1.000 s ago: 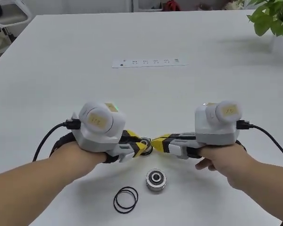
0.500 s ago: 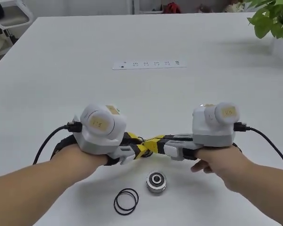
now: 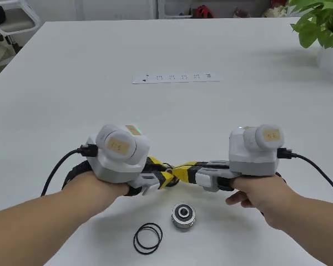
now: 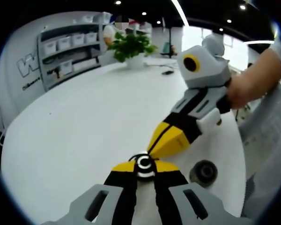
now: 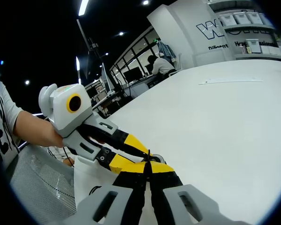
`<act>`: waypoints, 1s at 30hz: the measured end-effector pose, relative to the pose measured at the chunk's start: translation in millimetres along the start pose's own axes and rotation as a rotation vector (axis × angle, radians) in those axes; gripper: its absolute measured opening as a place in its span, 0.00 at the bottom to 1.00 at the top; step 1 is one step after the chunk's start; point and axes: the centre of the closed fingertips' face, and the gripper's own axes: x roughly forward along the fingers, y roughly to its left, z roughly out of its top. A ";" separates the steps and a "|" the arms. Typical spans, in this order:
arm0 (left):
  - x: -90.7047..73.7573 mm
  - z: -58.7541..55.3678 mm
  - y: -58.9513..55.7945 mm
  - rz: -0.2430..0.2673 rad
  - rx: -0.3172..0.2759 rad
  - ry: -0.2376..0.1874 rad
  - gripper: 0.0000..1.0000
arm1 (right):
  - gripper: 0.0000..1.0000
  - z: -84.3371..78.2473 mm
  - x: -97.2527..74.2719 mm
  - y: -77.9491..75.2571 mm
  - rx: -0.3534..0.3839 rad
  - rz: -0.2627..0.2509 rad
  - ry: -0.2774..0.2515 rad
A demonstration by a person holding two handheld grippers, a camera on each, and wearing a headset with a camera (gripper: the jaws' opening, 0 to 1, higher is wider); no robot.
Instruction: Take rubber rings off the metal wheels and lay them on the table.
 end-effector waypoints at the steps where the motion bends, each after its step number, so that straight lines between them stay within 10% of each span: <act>1: -0.6 -0.4 -0.4 -0.003 -0.003 0.001 0.15 | 0.00 0.4 -0.1 0.3 0.001 0.001 -0.001; 30: -55.5 8.9 -2.7 -0.037 -0.034 -0.081 0.45 | 0.00 18.8 -3.9 19.5 0.038 0.065 -0.044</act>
